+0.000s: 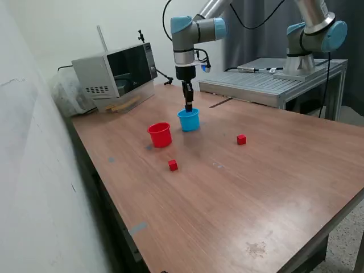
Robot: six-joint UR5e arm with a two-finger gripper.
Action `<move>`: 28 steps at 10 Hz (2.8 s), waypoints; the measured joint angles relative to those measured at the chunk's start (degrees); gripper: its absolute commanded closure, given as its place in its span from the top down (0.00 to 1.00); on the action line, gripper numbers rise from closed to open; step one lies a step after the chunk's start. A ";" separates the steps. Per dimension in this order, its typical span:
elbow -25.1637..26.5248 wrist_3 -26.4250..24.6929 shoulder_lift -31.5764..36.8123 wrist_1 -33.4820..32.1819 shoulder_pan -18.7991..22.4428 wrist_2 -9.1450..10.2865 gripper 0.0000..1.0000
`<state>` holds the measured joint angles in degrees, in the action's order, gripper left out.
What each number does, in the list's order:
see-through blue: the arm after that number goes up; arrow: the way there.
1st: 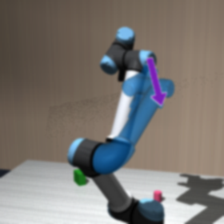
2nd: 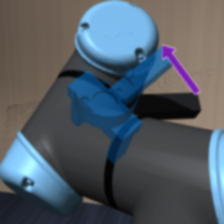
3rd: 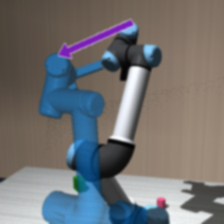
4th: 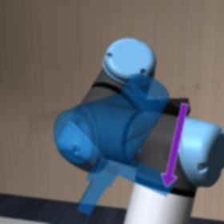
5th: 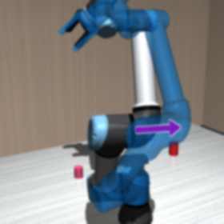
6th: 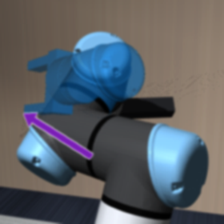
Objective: Place red objects in the red bin, and blue objects in the blue bin.
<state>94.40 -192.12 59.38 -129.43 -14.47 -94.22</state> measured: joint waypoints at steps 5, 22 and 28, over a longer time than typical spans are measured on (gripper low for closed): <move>1.76 0.51 1.01 0.49 -1.86 -0.31 0.00; 5.54 -11.82 10.69 5.50 19.68 0.40 1.00; 5.43 -13.20 -1.14 -1.53 20.47 0.42 1.00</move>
<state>99.83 -205.32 58.24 -130.96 6.00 -93.80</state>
